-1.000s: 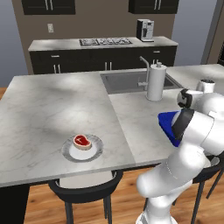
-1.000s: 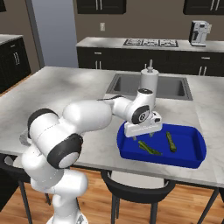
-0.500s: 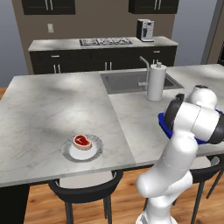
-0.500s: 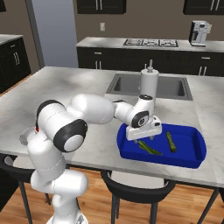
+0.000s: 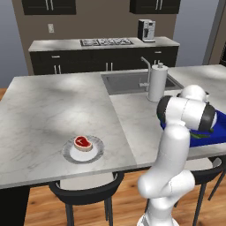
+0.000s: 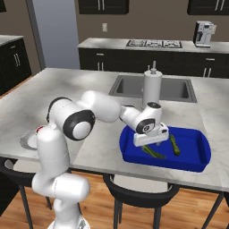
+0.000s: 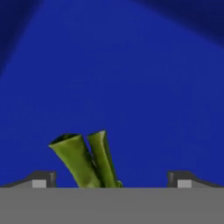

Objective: Create a steak meal by picking up the steak and asparagus from the tray and placing them on the plate. Leave the squash on the tray.

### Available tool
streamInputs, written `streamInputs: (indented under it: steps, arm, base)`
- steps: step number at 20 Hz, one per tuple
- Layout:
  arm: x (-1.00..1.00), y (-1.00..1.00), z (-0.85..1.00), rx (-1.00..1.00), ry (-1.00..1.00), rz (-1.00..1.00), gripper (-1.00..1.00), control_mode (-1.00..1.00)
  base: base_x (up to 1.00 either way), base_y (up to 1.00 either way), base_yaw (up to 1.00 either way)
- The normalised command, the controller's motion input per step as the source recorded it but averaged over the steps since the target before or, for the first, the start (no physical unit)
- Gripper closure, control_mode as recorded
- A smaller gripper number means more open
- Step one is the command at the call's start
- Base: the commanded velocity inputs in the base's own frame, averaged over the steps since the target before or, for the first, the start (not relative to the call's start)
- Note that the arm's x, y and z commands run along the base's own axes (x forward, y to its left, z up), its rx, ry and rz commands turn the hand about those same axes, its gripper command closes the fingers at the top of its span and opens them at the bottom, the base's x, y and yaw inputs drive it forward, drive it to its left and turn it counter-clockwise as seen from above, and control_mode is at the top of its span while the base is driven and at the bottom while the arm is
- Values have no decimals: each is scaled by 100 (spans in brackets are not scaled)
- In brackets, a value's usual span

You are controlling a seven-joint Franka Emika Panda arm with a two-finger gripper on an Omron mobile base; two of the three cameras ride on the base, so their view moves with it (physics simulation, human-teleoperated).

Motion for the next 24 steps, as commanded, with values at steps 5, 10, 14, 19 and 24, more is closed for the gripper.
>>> streamInputs:
  steps: [5,10,14,19,24]
  arm:
    - [22,-17,-24,3,0,2,-100,-100]
    - [3,-1,-28,0,0,0,-100,-100]
    - [0,0,-31,0,0,0,-100,-100]
    - [0,1,-35,0,0,0,100,-100]
    - [-22,7,-53,0,0,0,100,-100]
  base:
    - [0,0,0]
    - [0,0,0]
    - [0,0,0]
    - [0,0,0]
    - [0,0,0]
